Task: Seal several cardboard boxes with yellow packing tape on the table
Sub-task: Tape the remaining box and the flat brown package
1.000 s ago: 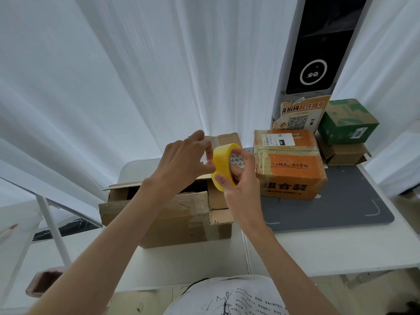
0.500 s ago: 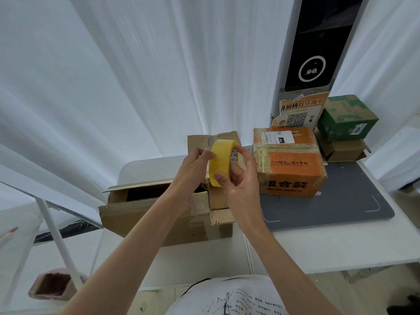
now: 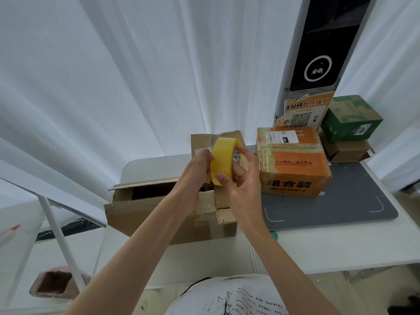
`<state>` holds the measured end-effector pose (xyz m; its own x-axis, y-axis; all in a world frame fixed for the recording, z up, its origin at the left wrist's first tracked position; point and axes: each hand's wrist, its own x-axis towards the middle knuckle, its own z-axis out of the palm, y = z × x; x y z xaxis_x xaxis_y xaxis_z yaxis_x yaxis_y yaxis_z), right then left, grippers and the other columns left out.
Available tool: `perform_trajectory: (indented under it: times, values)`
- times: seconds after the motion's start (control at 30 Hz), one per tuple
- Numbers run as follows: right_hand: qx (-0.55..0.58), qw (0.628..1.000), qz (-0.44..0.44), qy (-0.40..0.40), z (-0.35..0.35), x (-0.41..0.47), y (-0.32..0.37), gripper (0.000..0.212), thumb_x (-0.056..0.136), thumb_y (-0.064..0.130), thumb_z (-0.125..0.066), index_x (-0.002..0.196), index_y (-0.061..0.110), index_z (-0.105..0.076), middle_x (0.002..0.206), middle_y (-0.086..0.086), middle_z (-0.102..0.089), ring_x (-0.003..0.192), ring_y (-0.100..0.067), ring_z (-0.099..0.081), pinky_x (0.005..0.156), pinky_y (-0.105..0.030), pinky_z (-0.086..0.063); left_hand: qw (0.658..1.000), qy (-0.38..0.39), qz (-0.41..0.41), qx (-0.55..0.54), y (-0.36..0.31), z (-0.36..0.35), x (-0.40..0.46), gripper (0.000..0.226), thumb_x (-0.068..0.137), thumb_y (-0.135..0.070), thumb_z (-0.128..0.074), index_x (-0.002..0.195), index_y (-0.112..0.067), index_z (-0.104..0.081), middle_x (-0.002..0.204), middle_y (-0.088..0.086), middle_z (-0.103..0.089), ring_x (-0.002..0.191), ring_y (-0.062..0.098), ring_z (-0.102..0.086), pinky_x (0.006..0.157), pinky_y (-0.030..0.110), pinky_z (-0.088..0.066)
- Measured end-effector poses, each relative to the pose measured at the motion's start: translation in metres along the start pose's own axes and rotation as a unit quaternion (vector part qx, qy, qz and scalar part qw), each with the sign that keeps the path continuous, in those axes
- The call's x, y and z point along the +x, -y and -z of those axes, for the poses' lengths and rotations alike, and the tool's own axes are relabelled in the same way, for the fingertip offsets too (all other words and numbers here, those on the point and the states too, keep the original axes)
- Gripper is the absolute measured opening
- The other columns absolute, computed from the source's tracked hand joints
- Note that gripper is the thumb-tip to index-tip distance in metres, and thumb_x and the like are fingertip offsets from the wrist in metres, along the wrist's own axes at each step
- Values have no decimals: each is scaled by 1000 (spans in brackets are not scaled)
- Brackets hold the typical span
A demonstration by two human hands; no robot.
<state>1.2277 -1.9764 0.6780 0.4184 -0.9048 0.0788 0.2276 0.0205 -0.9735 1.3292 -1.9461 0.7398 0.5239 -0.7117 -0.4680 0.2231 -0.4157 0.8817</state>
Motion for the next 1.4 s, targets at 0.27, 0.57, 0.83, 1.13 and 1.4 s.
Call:
perform_trajectory:
  times: [0.27, 0.57, 0.83, 1.13, 1.4]
  values:
    - [4, 1000, -2, 2, -7, -1, -2, 67, 93, -6, -65, 145, 26, -37, 118, -1, -75, 113, -19, -69, 106, -52, -50, 1000, -4, -14, 26, 3, 6, -2, 7, 94, -17, -44, 93, -16, -51, 74, -2, -47, 66, 13, -39, 70, 32, -35]
    - [-40, 999, 9, -3, -8, -1, 4, 58, 94, 8, -71, 139, 29, -40, 110, 3, -77, 107, -14, -71, 105, -49, -51, 882, -121, -341, 302, 14, 32, 0, 35, 82, -28, -77, 113, -33, -60, 71, -20, -48, 62, 2, -43, 56, 15, -34]
    - [-54, 999, 4, -7, -10, -3, 6, 58, 93, 9, -71, 138, 29, -41, 104, 4, -78, 102, -13, -73, 104, -48, -52, 794, -175, -420, 403, 13, 41, 2, 25, 79, -49, -80, 101, -38, -80, 69, -11, -36, 62, 10, -39, 65, 23, -29]
    - [-96, 995, 6, -12, -13, -5, 1, 62, 91, 11, -74, 138, 35, -41, 111, 6, -76, 104, -9, -72, 103, -48, -53, 791, -190, -398, 425, 4, 45, 4, 11, 85, -43, -78, 90, -33, -79, 73, -13, -45, 69, 17, -52, 69, 30, -38]
    - [-115, 993, 16, -22, -16, -6, 4, 63, 90, 10, -75, 138, 36, -42, 106, 18, -74, 105, -4, -70, 105, -46, -52, 769, -179, -383, 480, -1, 46, 4, 15, 89, -42, -75, 91, -28, -79, 72, -14, -41, 72, 17, -50, 75, 29, -33]
